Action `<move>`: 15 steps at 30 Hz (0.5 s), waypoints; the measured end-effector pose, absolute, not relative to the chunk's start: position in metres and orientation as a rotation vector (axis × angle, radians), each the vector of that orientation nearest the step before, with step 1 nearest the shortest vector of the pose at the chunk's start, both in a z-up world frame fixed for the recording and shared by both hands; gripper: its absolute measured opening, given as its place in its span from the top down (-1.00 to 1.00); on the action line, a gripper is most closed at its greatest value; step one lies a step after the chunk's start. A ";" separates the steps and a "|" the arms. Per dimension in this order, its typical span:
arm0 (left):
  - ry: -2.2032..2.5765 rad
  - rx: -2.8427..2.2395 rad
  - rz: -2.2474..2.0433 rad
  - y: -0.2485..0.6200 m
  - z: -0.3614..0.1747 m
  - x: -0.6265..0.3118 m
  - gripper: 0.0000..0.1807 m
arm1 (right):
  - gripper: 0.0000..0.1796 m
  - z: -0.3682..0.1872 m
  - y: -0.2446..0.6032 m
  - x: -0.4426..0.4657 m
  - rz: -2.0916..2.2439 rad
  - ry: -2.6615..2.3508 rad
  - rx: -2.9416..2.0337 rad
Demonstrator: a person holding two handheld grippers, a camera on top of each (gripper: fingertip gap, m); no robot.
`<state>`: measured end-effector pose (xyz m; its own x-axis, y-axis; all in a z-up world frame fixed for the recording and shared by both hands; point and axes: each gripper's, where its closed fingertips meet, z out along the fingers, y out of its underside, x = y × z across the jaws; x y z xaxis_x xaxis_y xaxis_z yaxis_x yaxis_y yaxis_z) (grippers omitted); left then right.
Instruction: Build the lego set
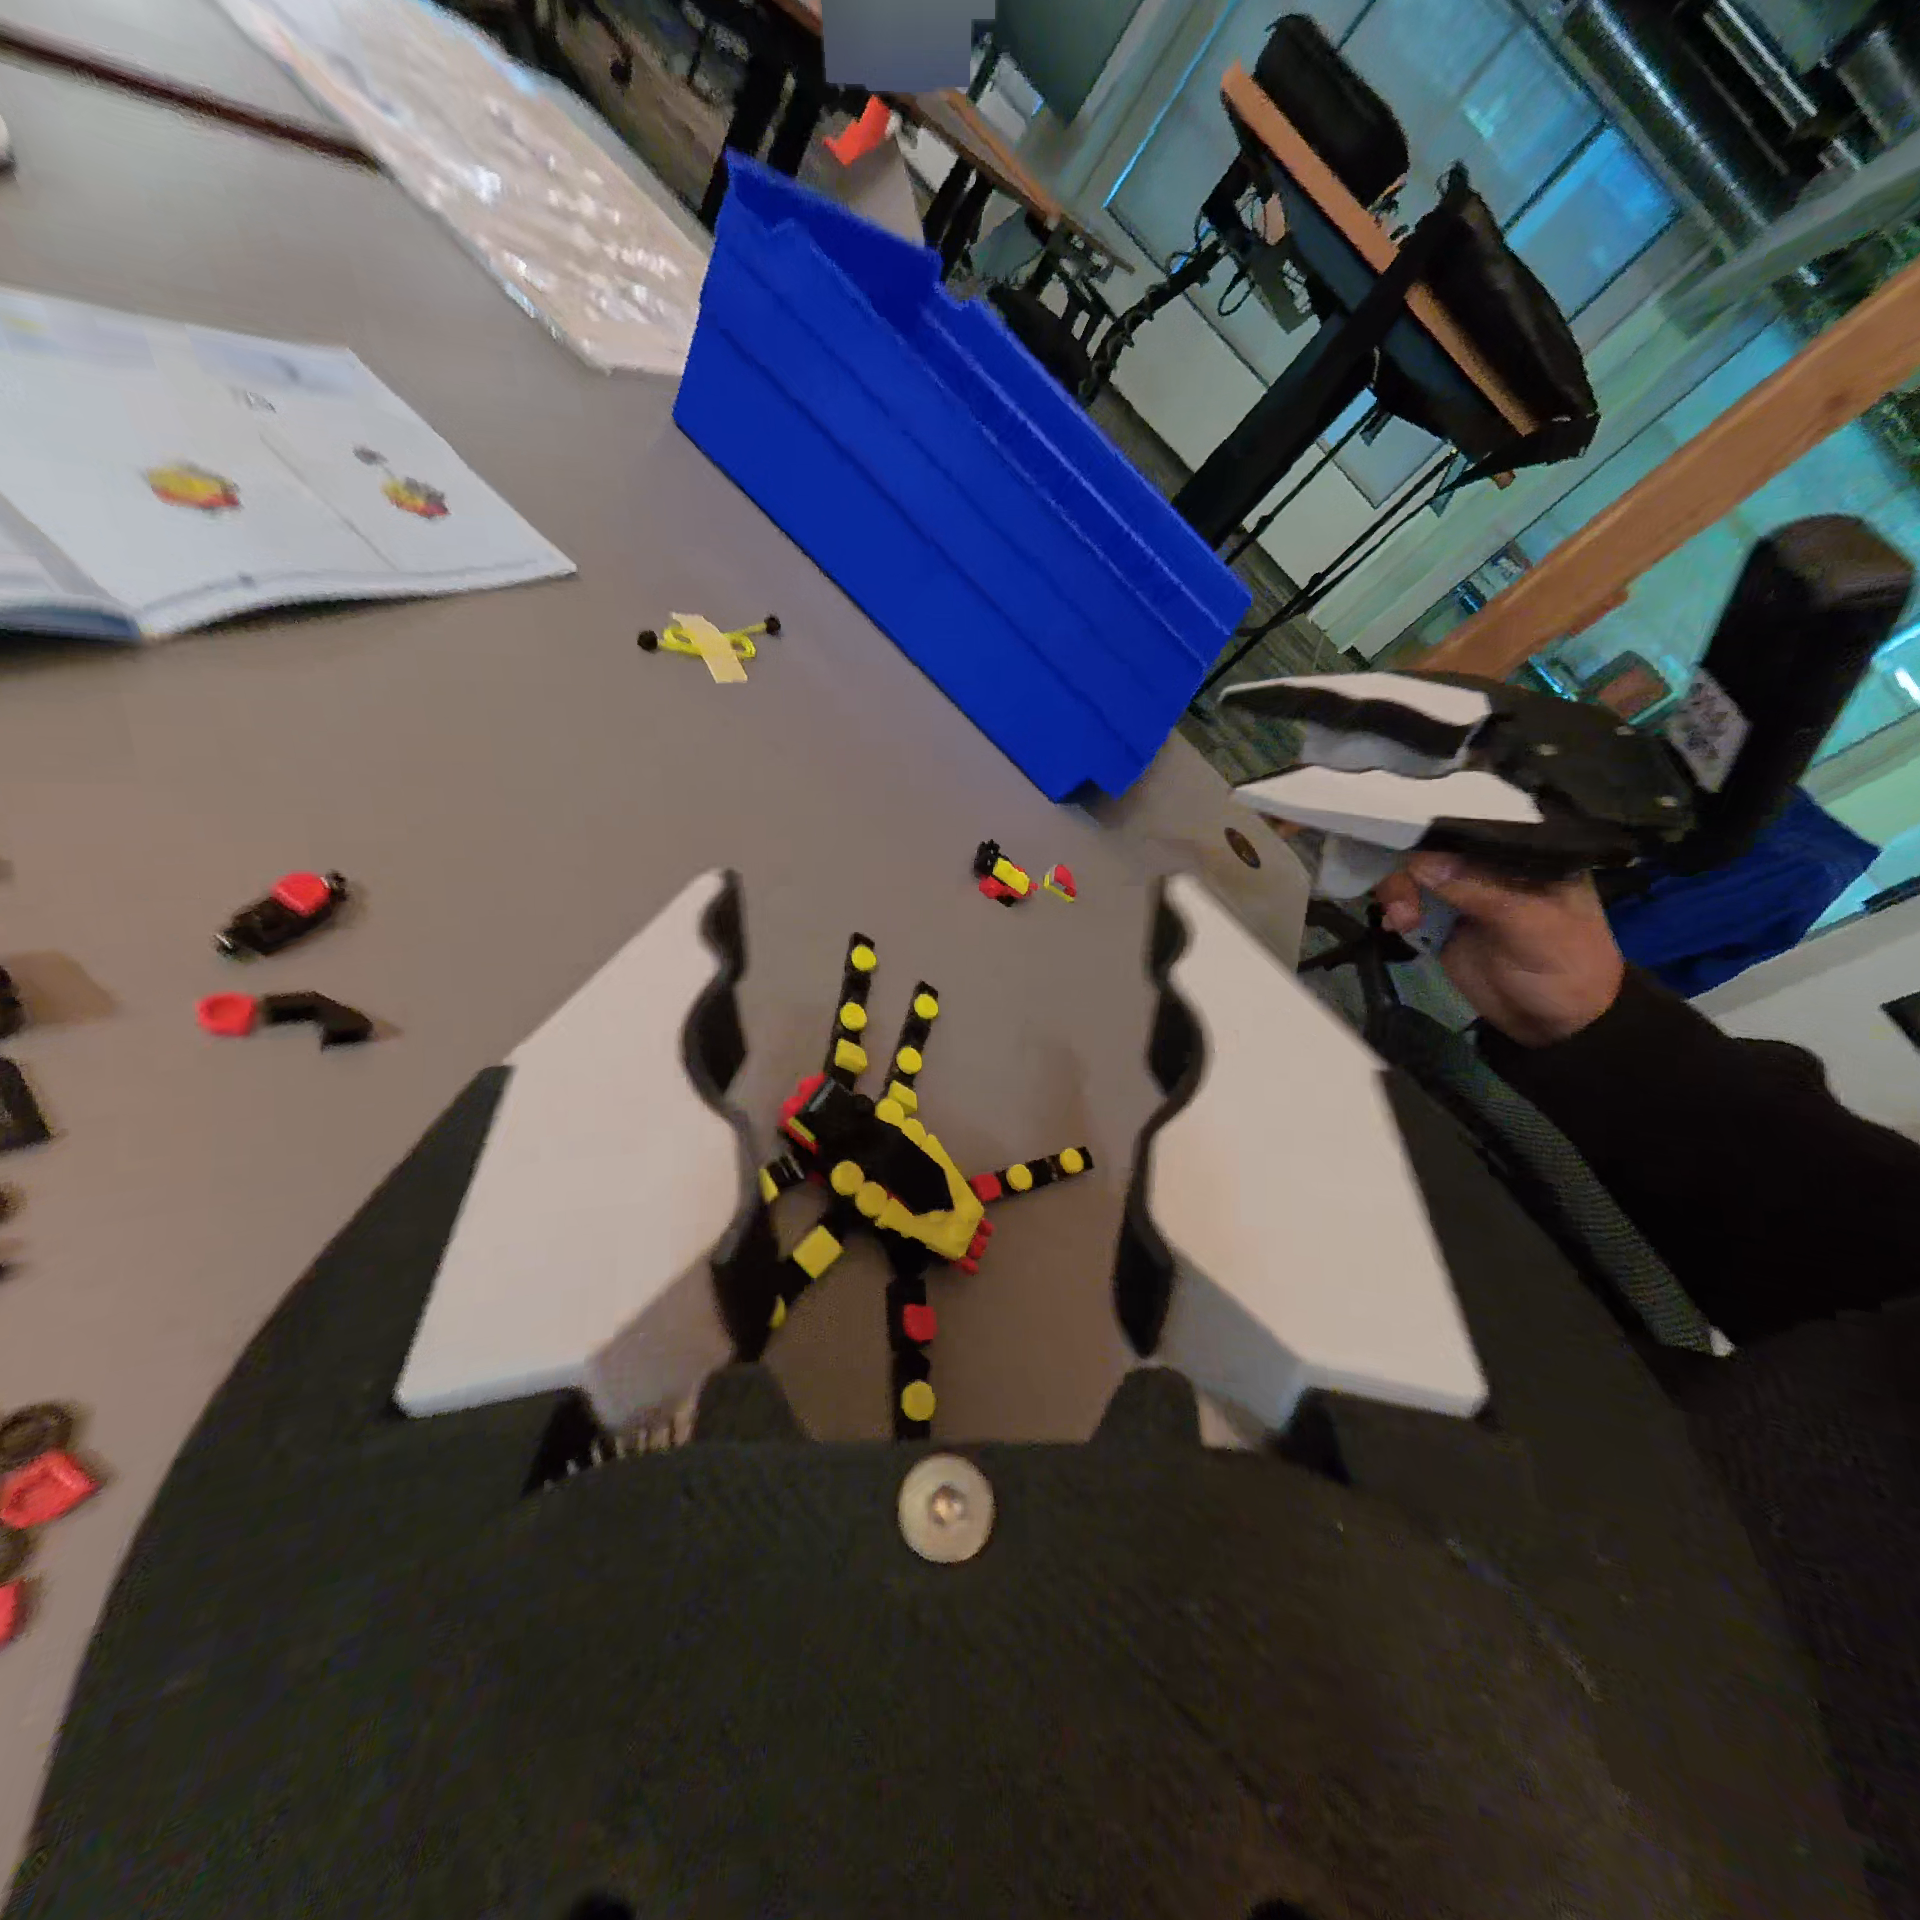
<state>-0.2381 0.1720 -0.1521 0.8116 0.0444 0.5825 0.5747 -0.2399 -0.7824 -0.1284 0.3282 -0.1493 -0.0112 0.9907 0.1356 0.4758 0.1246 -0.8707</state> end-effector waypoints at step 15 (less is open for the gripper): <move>-0.433 -1.380 0.114 0.070 -0.027 -0.379 1.00 | 0.88 -0.064 0.203 -0.267 1.276 -1.688 -0.748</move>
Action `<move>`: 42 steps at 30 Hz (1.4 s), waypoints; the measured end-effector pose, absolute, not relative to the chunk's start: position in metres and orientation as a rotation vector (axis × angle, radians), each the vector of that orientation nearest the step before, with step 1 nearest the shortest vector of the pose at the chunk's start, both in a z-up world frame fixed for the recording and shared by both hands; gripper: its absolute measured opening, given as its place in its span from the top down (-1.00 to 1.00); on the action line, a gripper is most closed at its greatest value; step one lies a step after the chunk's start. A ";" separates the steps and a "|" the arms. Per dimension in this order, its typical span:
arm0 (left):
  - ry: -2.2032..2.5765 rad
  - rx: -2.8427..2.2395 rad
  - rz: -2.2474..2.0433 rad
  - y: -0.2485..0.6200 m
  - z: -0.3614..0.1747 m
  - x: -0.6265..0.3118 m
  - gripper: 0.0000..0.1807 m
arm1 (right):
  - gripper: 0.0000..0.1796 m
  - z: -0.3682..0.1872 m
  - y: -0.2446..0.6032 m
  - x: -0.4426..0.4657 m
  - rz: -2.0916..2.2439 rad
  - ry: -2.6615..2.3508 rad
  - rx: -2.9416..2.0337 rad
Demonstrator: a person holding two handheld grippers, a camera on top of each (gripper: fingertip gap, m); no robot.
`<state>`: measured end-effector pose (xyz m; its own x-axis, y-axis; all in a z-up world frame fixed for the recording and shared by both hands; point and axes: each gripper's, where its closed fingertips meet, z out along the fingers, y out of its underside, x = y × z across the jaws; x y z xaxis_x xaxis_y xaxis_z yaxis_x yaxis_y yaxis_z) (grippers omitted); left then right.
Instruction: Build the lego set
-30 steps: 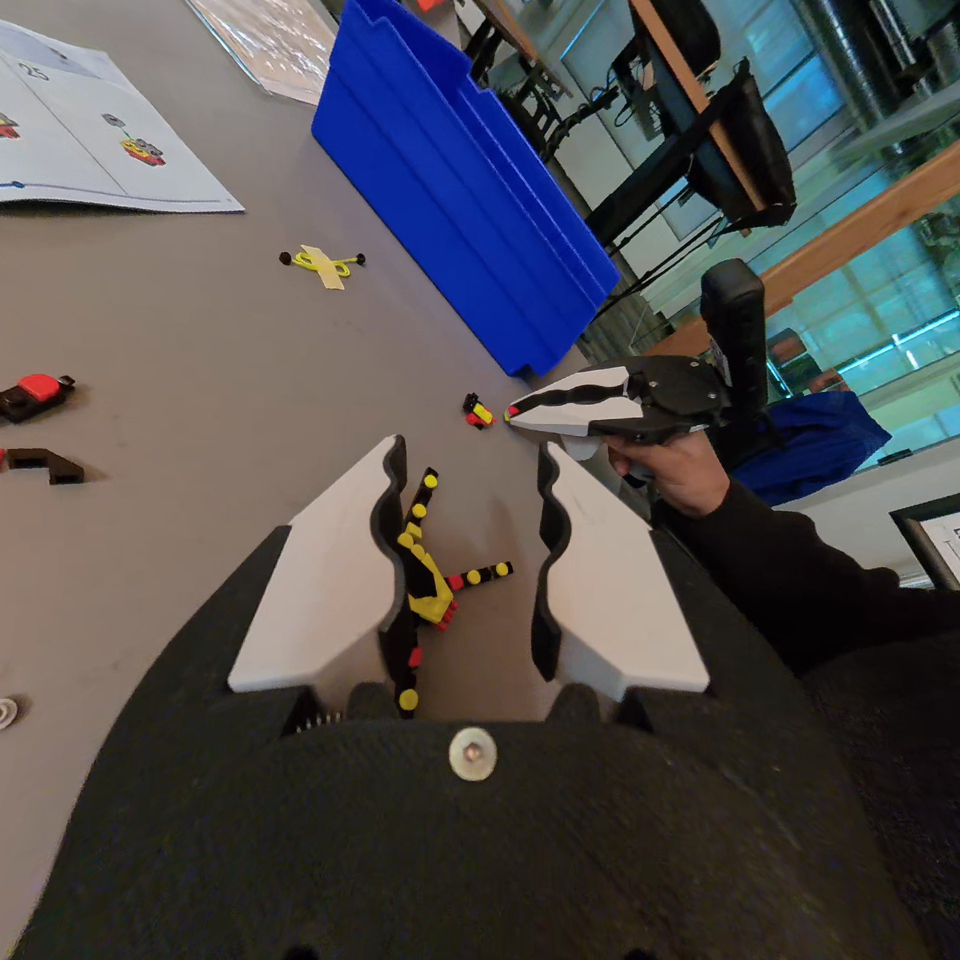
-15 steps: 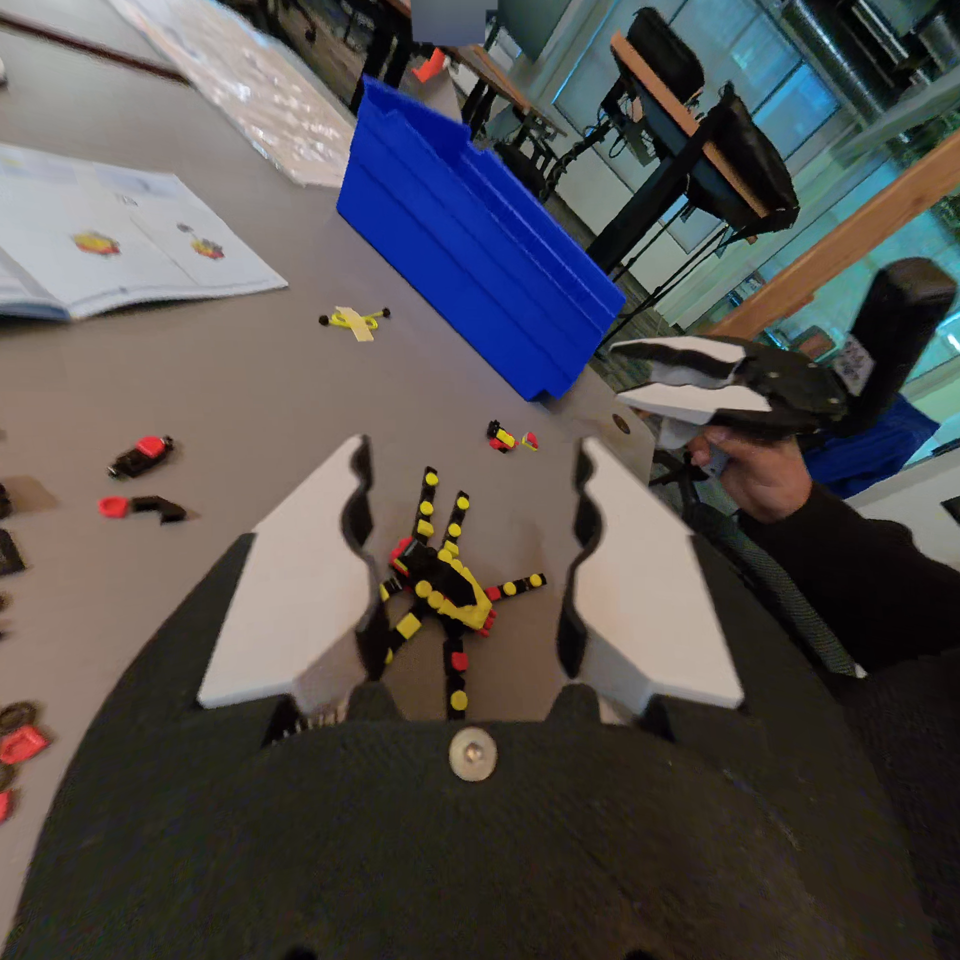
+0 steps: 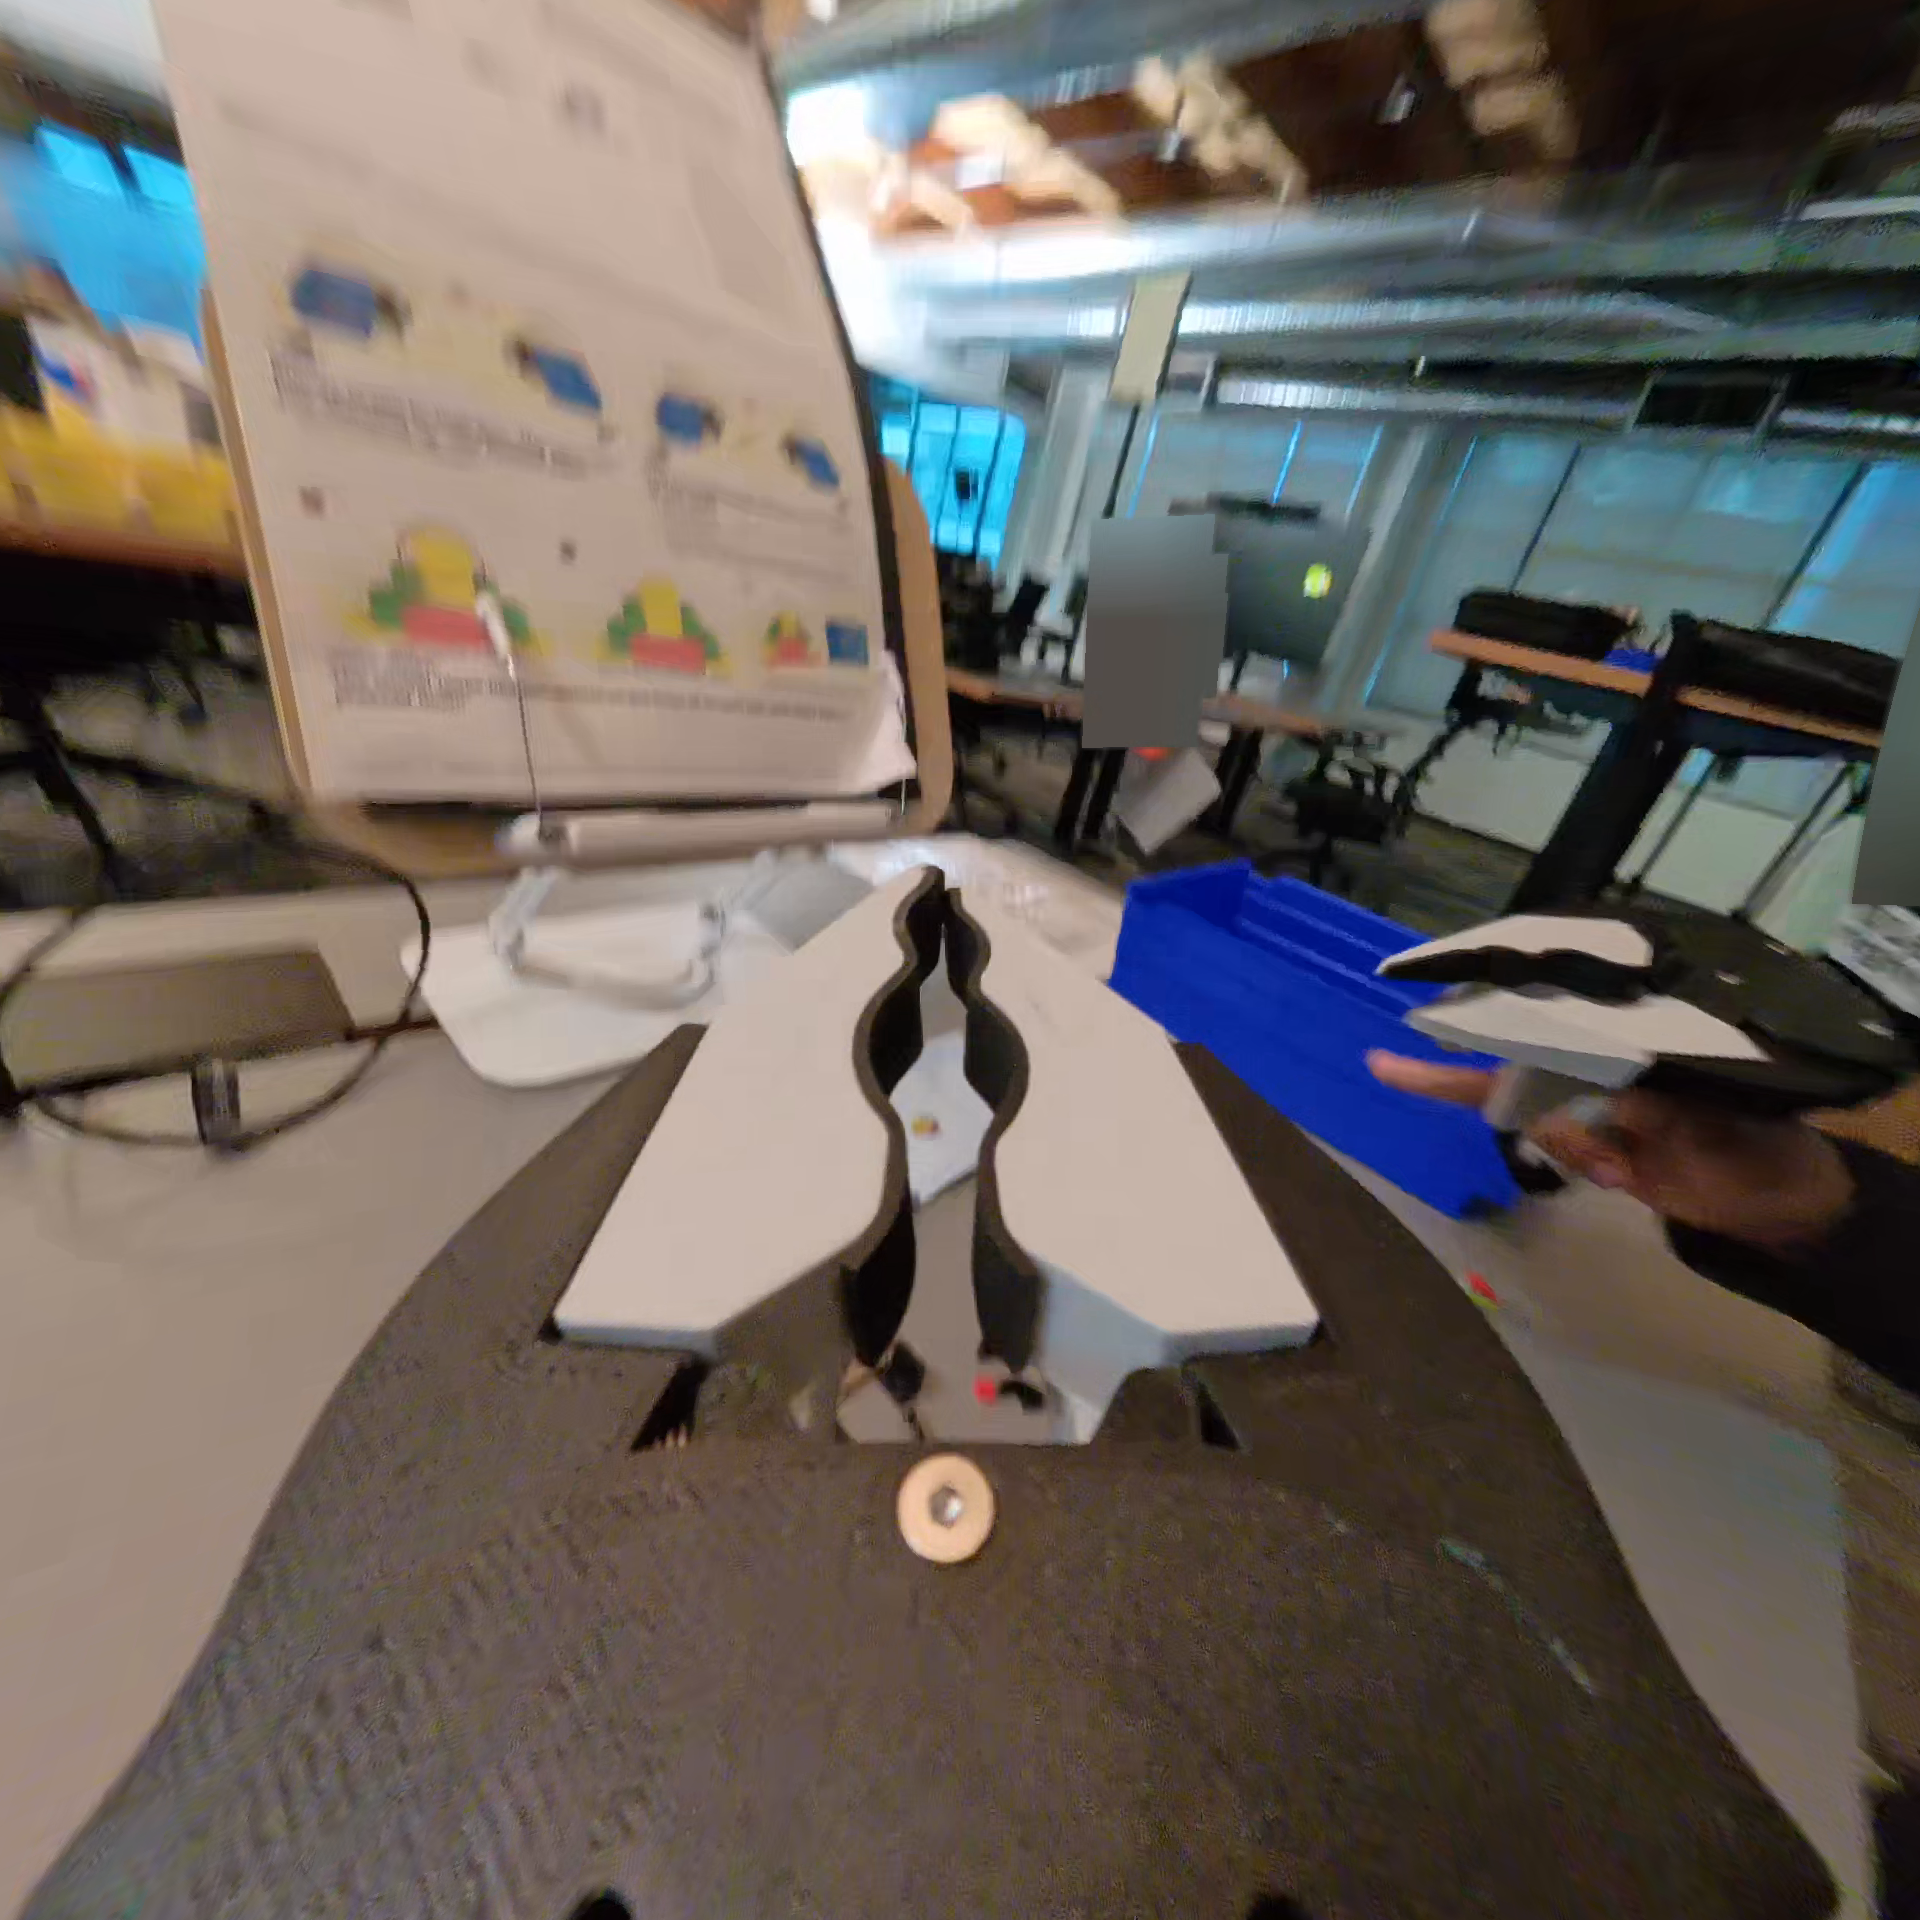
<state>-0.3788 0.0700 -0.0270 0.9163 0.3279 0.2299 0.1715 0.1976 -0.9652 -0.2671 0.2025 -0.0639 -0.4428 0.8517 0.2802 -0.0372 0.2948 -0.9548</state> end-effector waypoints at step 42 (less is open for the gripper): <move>-0.730 -2.251 0.197 0.135 -0.230 -0.491 0.10 | 0.34 -0.230 0.287 -0.412 0.915 -2.013 -1.464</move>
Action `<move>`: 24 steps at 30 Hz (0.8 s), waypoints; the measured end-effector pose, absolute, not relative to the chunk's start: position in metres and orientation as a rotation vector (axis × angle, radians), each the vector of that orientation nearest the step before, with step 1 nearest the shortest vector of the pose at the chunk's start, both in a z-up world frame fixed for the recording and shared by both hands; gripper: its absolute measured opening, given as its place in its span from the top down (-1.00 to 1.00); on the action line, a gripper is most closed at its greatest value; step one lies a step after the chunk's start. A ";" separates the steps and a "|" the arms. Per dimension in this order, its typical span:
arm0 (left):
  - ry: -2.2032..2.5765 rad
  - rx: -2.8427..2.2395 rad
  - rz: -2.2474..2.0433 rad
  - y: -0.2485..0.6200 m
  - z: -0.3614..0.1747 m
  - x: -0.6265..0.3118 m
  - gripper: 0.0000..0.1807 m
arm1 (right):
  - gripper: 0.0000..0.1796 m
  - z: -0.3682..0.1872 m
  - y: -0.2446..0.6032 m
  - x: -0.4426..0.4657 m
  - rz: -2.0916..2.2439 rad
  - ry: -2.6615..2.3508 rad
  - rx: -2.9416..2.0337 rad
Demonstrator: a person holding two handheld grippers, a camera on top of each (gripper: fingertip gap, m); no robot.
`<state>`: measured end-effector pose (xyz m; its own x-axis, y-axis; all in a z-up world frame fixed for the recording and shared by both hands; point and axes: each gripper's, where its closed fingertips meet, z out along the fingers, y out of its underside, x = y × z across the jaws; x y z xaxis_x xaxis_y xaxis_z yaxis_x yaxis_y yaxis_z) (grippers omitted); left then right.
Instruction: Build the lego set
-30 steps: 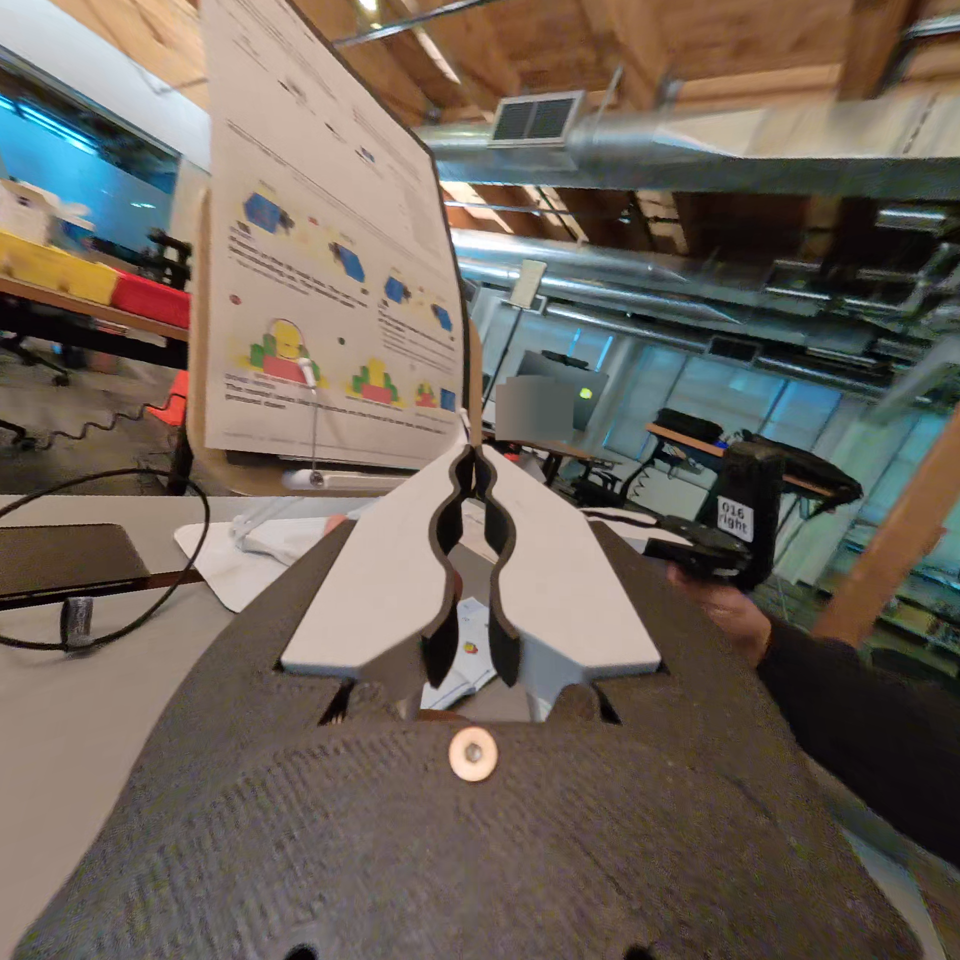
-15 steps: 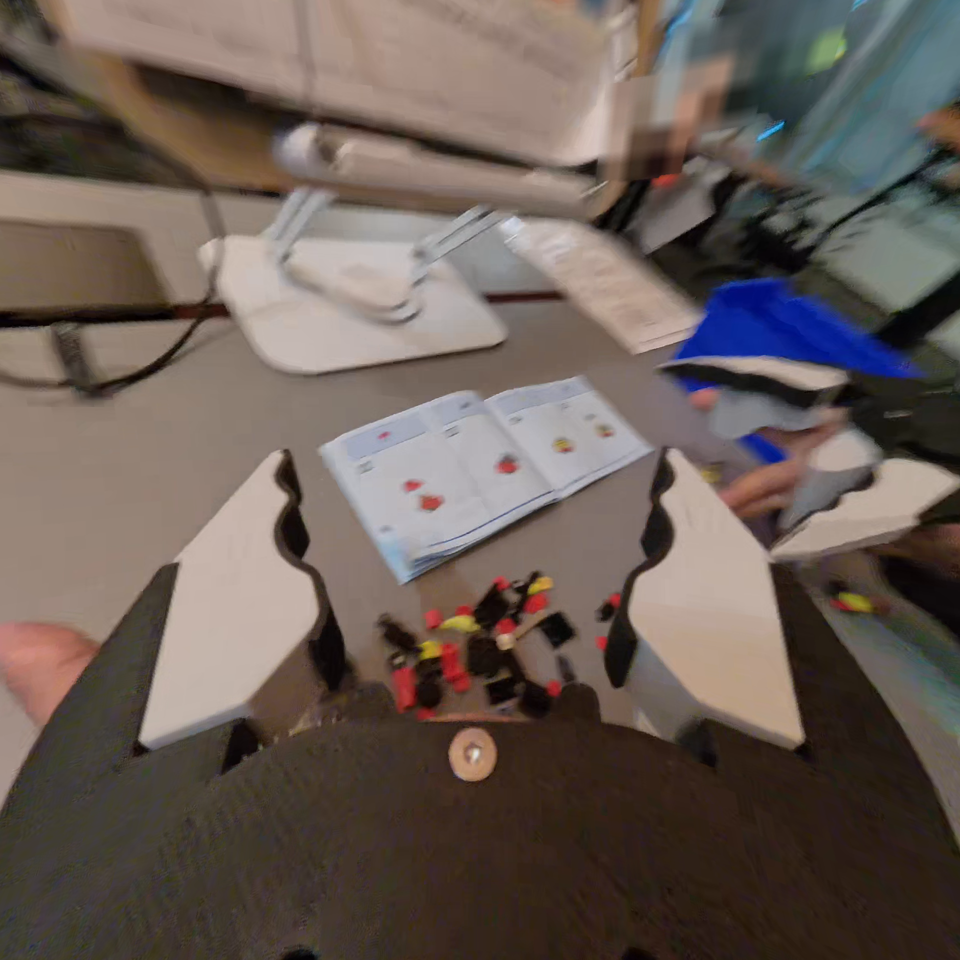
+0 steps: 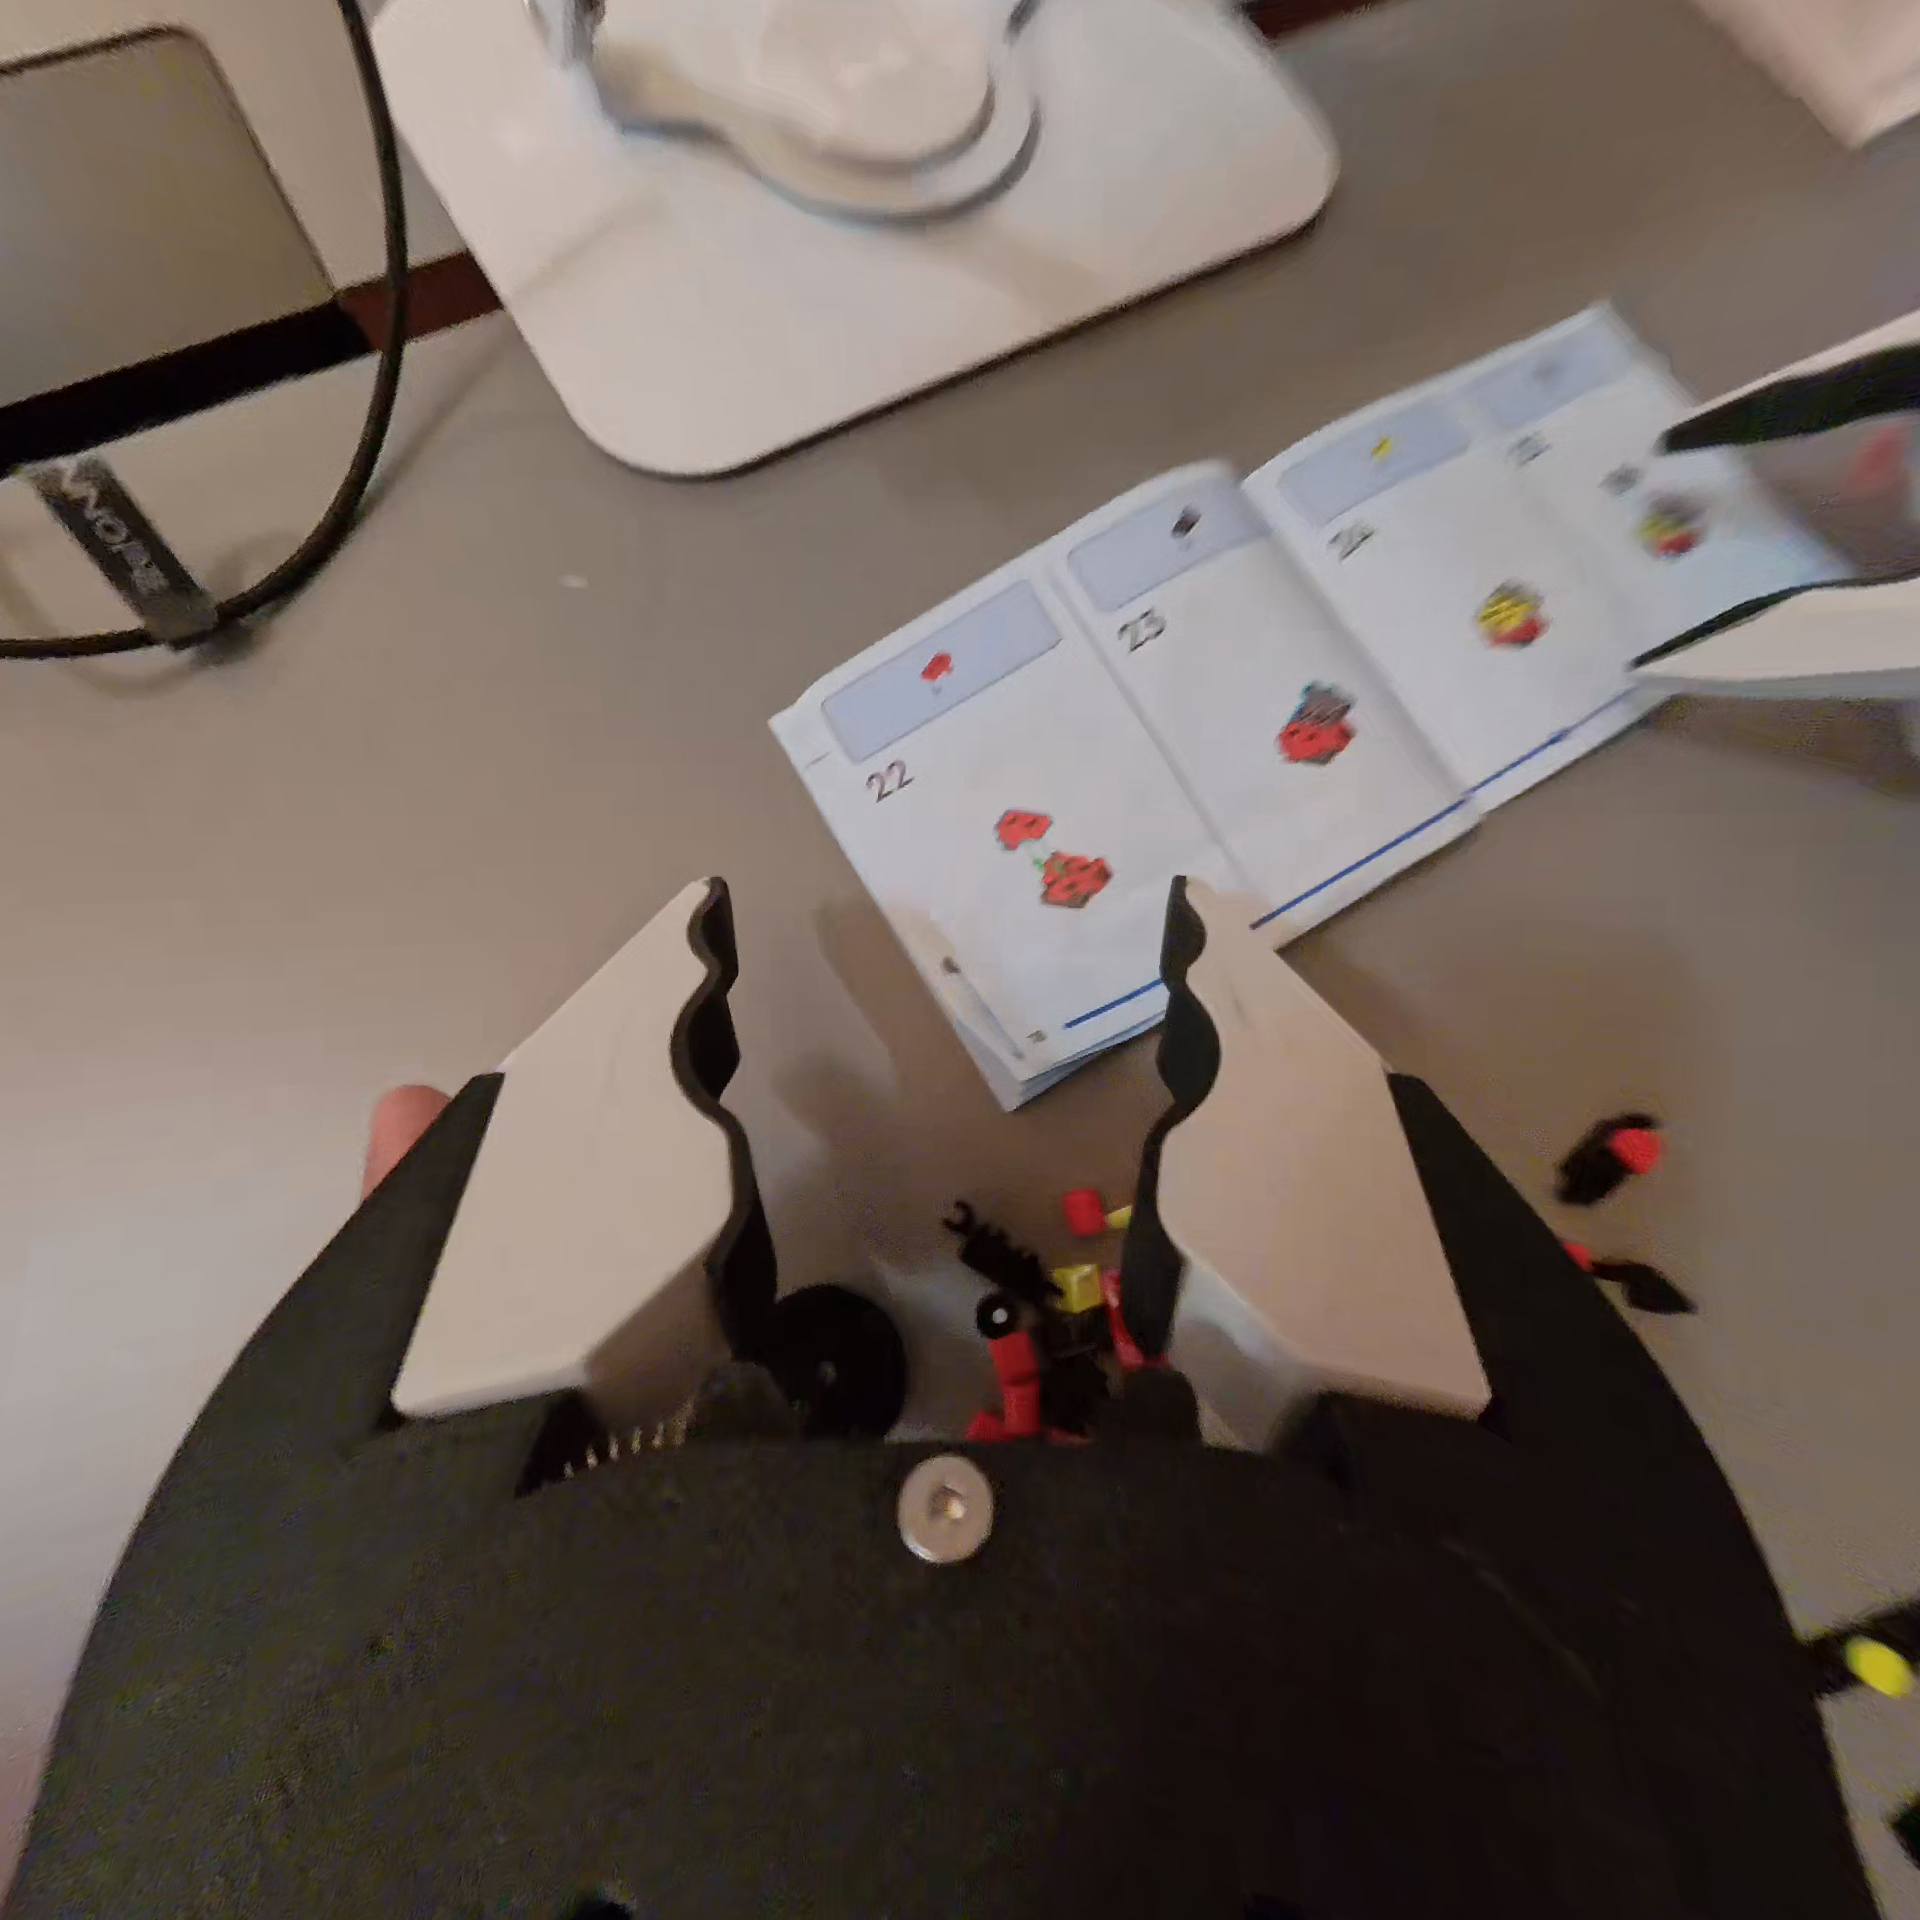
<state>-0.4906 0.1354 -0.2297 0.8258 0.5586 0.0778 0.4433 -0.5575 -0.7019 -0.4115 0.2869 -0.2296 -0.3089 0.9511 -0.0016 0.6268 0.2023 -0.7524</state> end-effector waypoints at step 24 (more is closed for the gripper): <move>-0.741 -2.191 0.137 0.141 -0.202 -0.465 -0.08 | 0.44 -0.184 0.279 -0.414 0.970 -1.921 -1.314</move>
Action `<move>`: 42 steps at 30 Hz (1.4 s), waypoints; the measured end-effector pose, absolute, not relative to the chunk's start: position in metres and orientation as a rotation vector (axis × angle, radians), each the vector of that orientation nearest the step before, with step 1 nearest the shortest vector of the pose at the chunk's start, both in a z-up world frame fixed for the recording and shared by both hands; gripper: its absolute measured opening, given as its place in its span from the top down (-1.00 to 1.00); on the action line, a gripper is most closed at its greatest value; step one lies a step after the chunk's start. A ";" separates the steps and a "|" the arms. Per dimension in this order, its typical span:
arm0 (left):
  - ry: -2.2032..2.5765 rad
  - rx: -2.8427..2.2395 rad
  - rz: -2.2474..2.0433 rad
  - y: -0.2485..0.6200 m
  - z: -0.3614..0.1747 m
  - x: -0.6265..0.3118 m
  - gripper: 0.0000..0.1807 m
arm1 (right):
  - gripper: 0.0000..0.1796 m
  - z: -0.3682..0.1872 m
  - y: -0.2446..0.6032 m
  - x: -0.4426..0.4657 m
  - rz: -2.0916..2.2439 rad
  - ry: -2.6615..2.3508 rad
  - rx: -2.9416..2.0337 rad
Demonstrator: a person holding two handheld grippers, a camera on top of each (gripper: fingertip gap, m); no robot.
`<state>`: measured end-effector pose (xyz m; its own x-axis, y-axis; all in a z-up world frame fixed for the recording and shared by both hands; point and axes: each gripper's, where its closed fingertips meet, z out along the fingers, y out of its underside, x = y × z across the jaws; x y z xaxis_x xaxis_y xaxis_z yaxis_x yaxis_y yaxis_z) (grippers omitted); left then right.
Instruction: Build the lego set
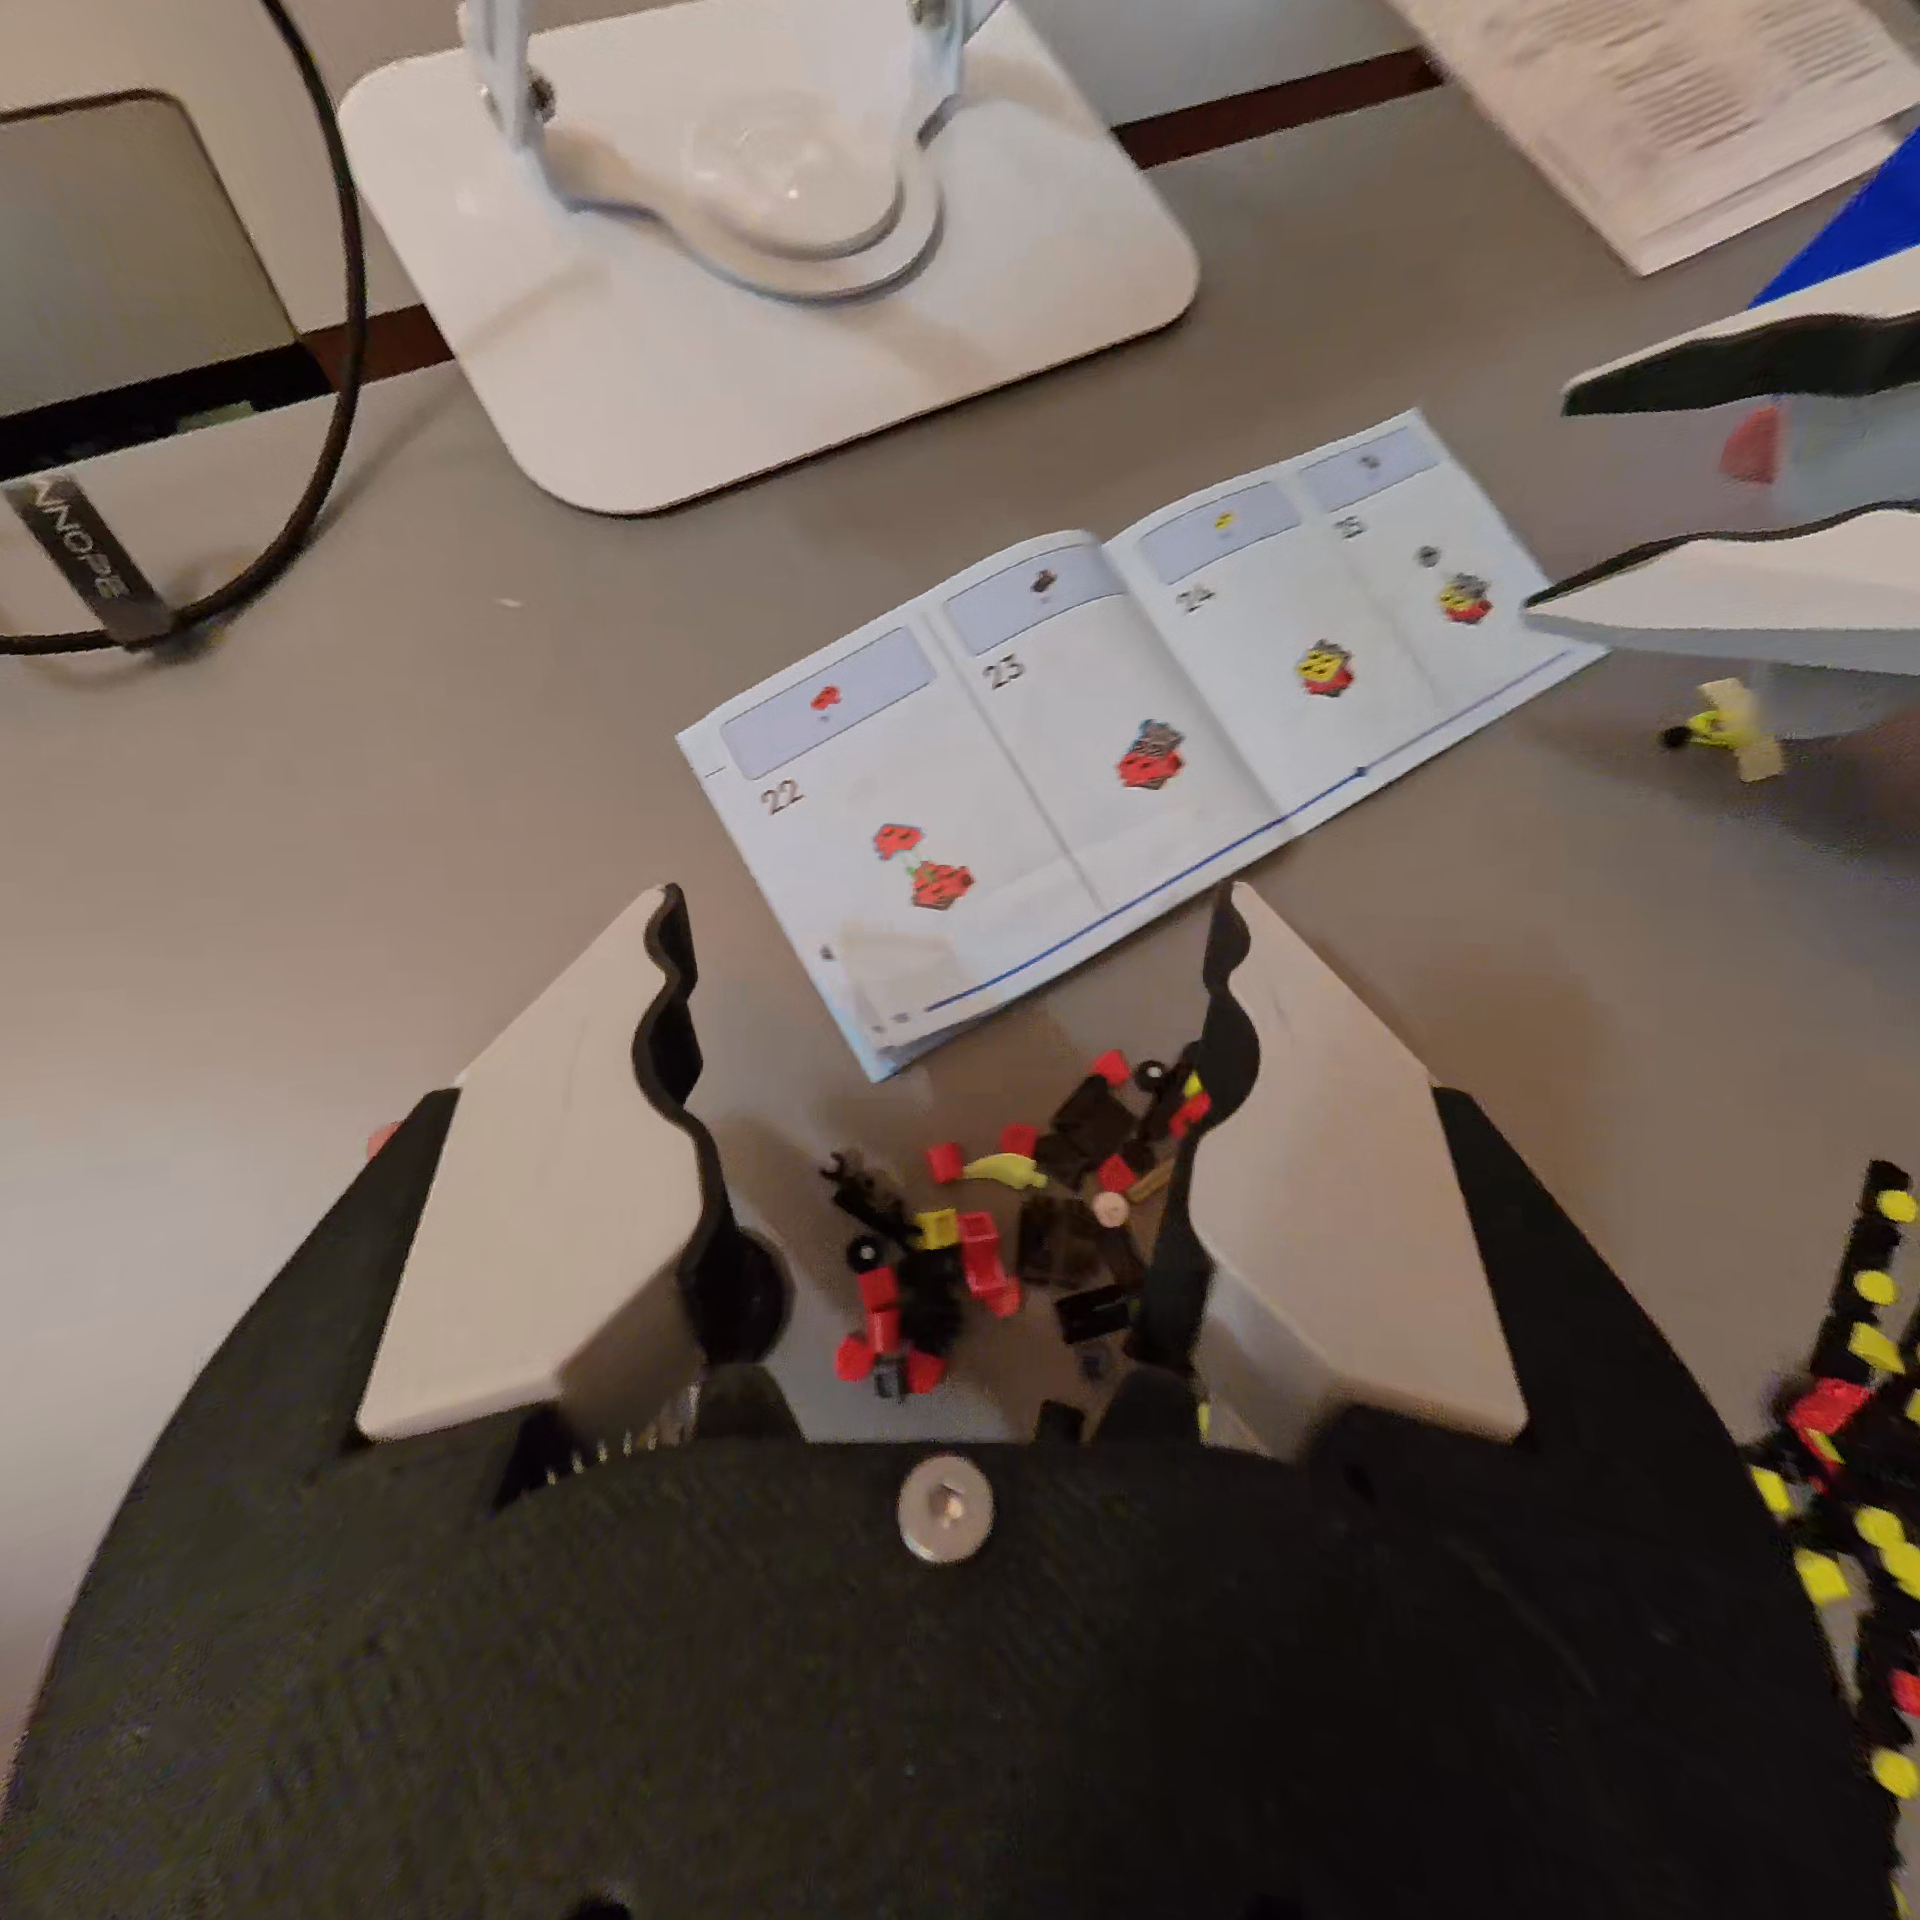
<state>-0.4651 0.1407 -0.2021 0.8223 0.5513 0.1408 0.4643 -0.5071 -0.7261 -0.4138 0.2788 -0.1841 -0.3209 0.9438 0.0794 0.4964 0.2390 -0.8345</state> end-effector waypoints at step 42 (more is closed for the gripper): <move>-0.788 -1.776 0.291 0.080 -0.178 -0.444 0.87 | 0.53 -0.234 0.256 -0.411 0.919 -2.102 -1.357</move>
<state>-0.4438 0.0796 -0.1783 0.7473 0.6381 0.1852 0.3647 -0.1610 -0.9171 -0.4107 0.2558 -0.2345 -0.3992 0.9164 0.0298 0.6002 0.2857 -0.7471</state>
